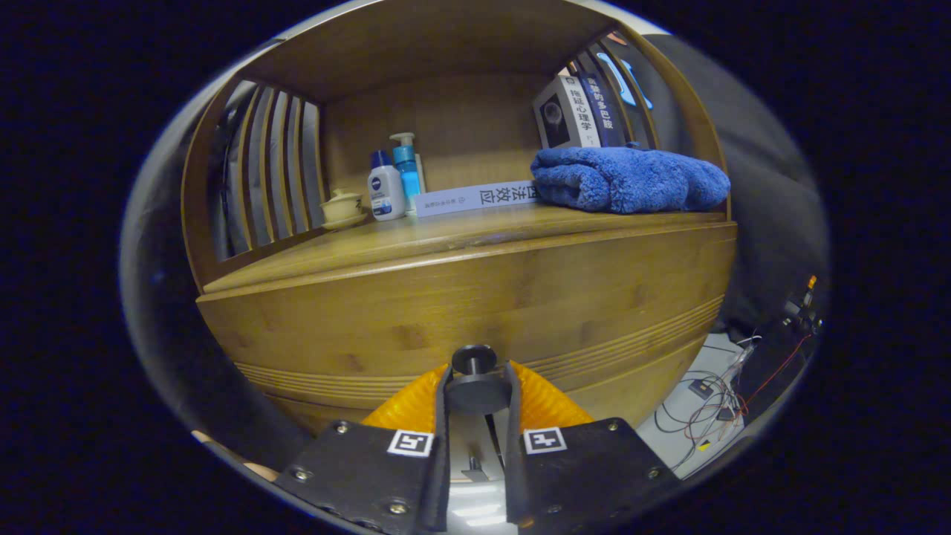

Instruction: Pull open the drawer, take out the items inside it, and place them on the countertop above the cabinet.

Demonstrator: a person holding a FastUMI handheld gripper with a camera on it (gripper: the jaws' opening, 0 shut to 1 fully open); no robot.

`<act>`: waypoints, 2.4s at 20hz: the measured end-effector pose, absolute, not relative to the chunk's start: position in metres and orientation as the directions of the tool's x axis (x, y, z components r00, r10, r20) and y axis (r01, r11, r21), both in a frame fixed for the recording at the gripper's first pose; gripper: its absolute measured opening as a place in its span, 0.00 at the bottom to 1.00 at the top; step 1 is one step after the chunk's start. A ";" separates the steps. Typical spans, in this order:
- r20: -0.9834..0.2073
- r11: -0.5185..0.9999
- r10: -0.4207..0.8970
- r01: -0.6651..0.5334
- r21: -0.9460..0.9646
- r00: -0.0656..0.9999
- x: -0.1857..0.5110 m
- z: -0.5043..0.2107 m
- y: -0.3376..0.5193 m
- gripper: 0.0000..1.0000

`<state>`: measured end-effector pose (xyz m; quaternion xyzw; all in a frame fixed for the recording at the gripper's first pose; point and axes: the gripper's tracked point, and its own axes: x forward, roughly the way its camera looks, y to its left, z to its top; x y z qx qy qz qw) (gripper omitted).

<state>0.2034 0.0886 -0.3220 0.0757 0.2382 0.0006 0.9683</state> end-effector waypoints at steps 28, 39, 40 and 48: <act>-0.513 0.992 0.058 0.009 0.128 0.857 0.070 -0.303 0.066 0.30; -0.553 0.992 0.060 0.010 0.123 0.831 0.044 -0.309 0.072 0.30; -0.559 0.993 0.063 0.004 0.118 0.827 0.043 -0.309 0.072 0.30; -0.556 0.995 0.067 -0.013 0.101 0.829 0.026 -0.297 0.072 0.46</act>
